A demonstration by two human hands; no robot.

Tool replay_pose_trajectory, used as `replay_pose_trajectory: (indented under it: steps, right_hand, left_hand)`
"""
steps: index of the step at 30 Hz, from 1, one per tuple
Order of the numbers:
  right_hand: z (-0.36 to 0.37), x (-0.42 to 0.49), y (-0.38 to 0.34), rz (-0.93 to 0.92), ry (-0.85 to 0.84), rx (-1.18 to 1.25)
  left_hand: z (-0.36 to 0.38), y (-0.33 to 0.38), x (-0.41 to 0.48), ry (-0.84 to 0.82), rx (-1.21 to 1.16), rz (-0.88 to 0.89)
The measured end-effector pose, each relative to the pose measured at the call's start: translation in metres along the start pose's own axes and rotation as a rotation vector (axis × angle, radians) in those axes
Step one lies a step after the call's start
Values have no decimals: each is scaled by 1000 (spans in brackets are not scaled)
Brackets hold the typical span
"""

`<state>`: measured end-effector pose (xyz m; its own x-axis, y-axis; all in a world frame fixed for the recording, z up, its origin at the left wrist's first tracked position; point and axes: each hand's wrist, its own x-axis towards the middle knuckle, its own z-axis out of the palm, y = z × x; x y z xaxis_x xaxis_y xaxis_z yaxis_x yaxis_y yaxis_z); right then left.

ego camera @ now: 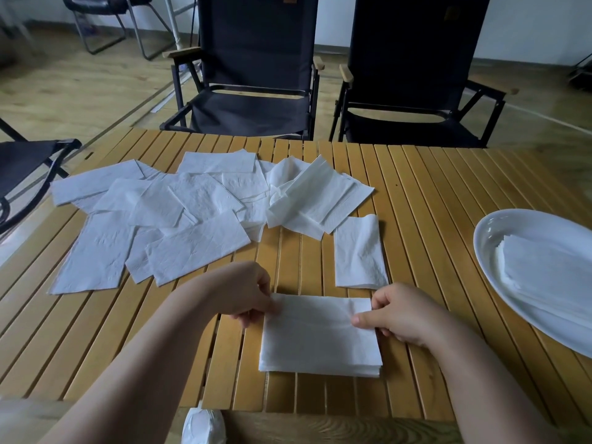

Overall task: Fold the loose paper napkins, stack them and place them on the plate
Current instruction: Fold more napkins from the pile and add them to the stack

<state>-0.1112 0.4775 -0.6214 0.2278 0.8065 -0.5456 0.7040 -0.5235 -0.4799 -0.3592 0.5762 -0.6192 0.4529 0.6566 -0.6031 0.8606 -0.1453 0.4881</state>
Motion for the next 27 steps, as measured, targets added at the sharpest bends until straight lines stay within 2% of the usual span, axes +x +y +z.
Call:
replay_pose_trajectory:
  steps: [3, 5, 7, 9, 12, 17, 22, 24, 27]
  right_hand:
    - [-1, 1, 1, -6, 76, -31]
    - [-3, 2, 2, -53, 256, -23]
    - [-5, 5, 4, -130, 460, 18]
    - [-4, 8, 4, -192, 530, 29]
    - [9, 18, 6, -226, 483, -19]
    - [23, 34, 3, -234, 539, -10]
    - [27, 34, -5, -318, 606, -172]
    - [25, 28, -11, -386, 572, -67]
    - [17, 12, -21, -467, 435, 301]
  left_hand:
    - [0, 0, 0, 30, 50, 23]
    - [-1, 0, 2, 97, 92, 28]
    - [-2, 0, 7, 243, 76, 35]
    - [-1, 3, 12, 409, 11, 69]
    - [5, 11, 16, 521, -36, 147]
    - [15, 14, 25, 484, -41, 233]
    - [21, 12, 31, 482, -4, 312]
    - [21, 8, 33, 491, -51, 353]
    - [18, 5, 33, 494, -75, 408]
